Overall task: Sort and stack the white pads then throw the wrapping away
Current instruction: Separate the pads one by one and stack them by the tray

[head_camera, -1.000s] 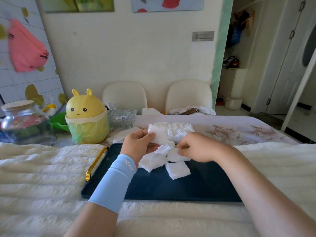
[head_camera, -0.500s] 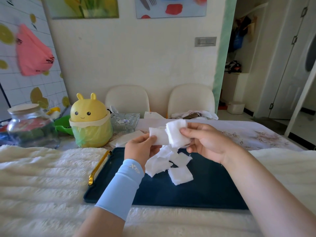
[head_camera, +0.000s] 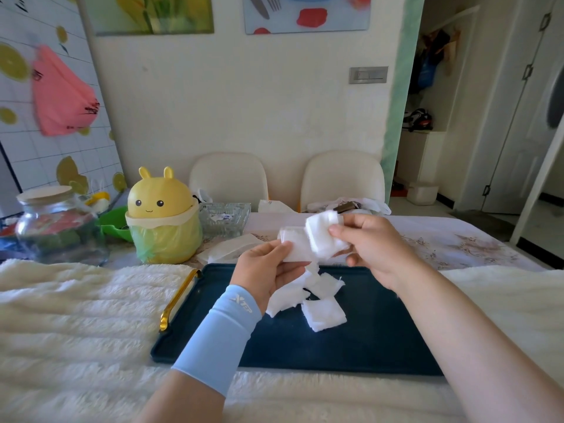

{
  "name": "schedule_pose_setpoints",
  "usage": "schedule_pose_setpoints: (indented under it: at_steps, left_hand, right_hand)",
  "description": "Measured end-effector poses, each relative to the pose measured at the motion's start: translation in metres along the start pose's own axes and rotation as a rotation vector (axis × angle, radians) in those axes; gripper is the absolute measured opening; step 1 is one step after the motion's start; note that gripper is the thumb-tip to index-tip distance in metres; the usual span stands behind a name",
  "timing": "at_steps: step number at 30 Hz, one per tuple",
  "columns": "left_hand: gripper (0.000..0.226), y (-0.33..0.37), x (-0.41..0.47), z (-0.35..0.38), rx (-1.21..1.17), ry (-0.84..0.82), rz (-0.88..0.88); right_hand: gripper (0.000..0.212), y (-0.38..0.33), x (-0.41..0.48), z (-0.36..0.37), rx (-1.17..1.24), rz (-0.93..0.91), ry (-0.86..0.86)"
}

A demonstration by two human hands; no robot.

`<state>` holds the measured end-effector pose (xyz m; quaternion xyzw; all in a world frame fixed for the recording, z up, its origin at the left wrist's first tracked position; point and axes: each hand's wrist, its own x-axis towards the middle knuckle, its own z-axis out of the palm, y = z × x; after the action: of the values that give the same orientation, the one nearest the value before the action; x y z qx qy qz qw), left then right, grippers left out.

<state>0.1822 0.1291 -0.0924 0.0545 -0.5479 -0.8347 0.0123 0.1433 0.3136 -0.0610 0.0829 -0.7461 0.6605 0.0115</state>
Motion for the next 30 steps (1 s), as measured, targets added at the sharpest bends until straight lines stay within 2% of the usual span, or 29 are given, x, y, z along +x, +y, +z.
schedule_pose_setpoints:
  at_steps: [3, 7, 9, 13, 17, 19, 22, 24, 30]
  left_hand:
    - [0.021, 0.004, 0.001, -0.005, 0.095, -0.032, 0.006]
    - [0.019, 0.007, -0.001, -0.009, 0.311, -0.115, -0.013]
    - [0.018, 0.008, -0.003, -0.009, 0.389, -0.174, -0.023]
    - [0.021, 0.012, -0.008, -0.008, 0.414, -0.293, -0.056]
    - [0.026, 0.014, -0.008, -0.01, 0.373, -0.309, -0.068]
    - [0.036, 0.017, -0.009, -0.01, 0.296, -0.335, -0.076]
    - [0.033, 0.018, -0.01, -0.012, 0.473, -0.375, 0.017]
    - [0.031, 0.016, -0.005, -0.015, 0.551, -0.324, 0.074]
    - [0.034, 0.013, 0.002, -0.018, 0.319, -0.192, 0.093]
  right_hand:
    - [0.015, -0.007, 0.003, -0.017, 0.079, -0.058, -0.038]
    - [0.018, -0.012, -0.004, -0.022, 0.004, -0.049, -0.321]
    - [0.018, -0.011, -0.008, -0.013, -0.062, -0.051, -0.406]
    - [0.021, -0.005, -0.009, 0.0, -0.251, -0.076, -0.36]
    - [0.013, -0.003, -0.009, 0.0, -0.38, -0.113, -0.312]
    - [0.019, -0.004, -0.011, 0.002, -0.391, -0.105, -0.325]
    - [0.036, -0.004, -0.012, 0.002, -0.275, -0.073, -0.376]
    - [0.035, -0.003, -0.012, 0.001, -0.144, -0.013, -0.422]
    - [0.018, 0.002, -0.007, 0.006, 0.232, 0.211, -0.417]
